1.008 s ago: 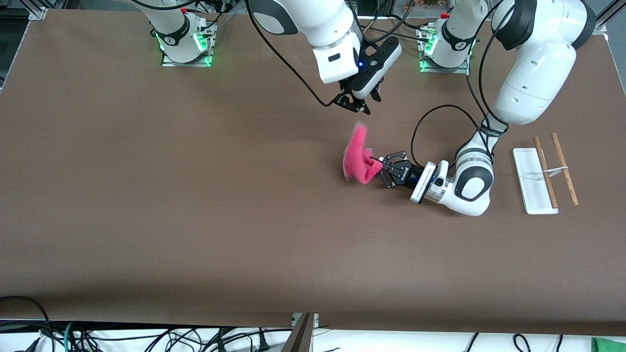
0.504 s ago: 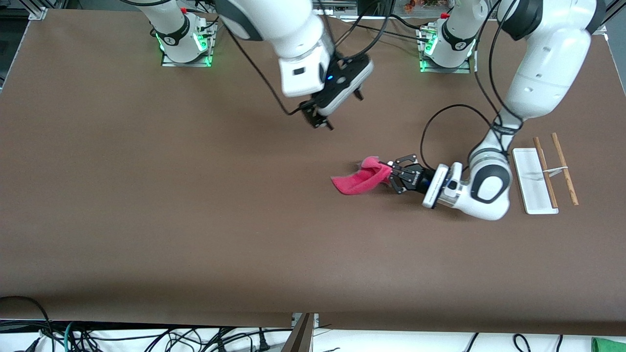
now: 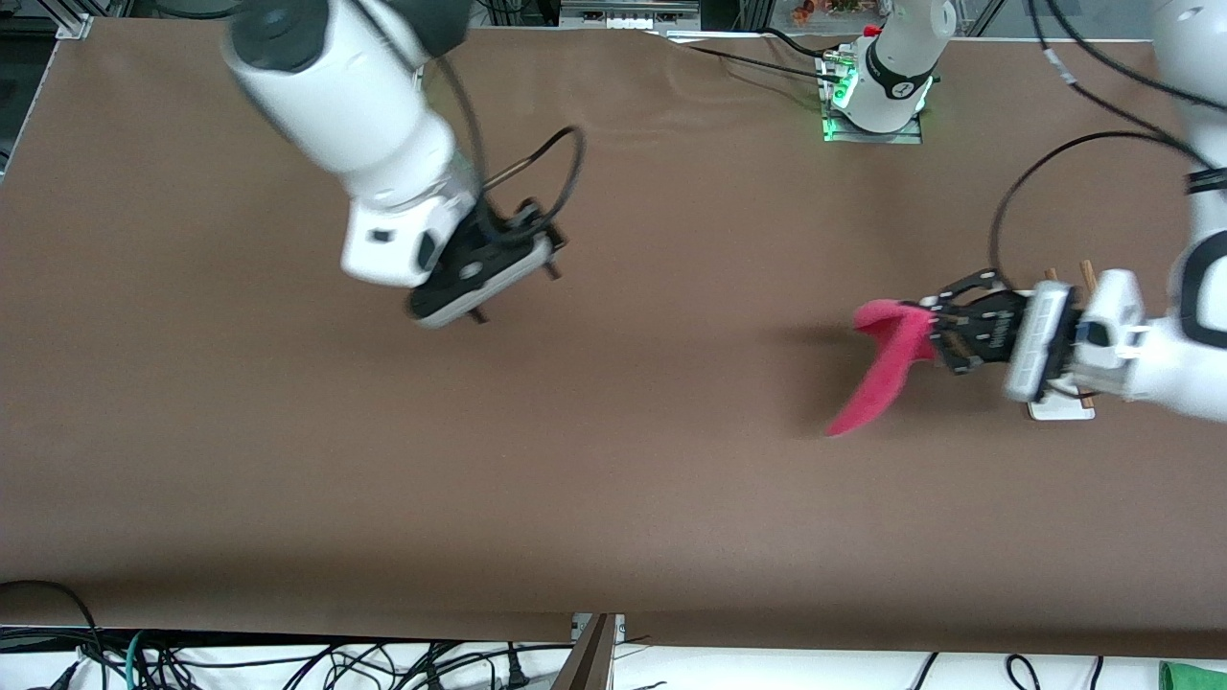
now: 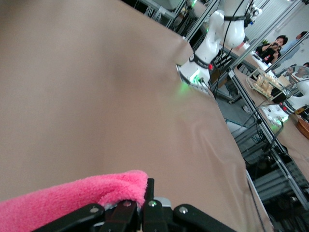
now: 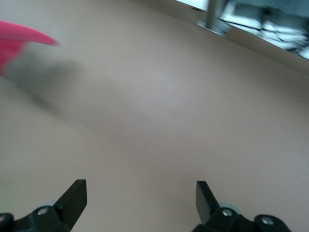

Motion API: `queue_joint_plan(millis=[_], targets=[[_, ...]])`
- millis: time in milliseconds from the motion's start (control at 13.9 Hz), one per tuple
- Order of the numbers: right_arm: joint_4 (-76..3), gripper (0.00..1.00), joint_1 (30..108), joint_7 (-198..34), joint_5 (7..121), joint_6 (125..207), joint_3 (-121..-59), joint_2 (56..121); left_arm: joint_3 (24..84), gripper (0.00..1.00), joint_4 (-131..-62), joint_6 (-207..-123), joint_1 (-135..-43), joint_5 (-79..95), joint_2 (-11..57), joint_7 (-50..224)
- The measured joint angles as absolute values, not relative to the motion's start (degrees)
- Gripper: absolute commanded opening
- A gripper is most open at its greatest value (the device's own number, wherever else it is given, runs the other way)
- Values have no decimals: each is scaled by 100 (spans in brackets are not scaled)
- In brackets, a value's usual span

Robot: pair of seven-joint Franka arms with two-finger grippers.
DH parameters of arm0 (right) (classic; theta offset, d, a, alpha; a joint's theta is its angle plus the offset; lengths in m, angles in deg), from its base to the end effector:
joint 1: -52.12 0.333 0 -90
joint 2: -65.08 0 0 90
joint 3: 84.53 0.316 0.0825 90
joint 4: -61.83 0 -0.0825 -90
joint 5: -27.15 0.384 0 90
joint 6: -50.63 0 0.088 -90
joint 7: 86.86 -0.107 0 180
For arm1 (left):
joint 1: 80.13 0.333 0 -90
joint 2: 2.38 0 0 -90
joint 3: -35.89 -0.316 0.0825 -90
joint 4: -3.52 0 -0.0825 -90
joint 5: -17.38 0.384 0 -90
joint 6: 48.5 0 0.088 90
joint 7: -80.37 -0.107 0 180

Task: Pass towel and hang on rack
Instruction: 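Carry the towel with the left gripper while the right gripper withdraws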

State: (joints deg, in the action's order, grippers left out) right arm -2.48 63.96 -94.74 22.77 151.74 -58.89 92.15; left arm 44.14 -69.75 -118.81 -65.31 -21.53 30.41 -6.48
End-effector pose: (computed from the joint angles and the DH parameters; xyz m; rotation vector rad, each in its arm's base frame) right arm 0.6046 0.3537 0.5820 -2.8665 -0.6695 -0.2238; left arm 0.6530 0.0146 0.4257 1.6450 -1.4273 0.1876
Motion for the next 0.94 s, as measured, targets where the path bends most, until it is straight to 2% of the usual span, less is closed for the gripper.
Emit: queue_joint_plan(millis=[360,720,936], targets=[[-497,100,5431,-9446,2293,14531,-6628,8587,4292,0,-6868,-11577,-5449,-748,3193,-660],[-1038,100,5068,-9416,2291,14180,-7417,8134,4263,0,-6806,-11578,-4695,336,3203,-966],[-1567,100,4747,-9415,2291,14032,-7655,7789,3868,0,-6651,-11646,-4557,494,3208,-1222]])
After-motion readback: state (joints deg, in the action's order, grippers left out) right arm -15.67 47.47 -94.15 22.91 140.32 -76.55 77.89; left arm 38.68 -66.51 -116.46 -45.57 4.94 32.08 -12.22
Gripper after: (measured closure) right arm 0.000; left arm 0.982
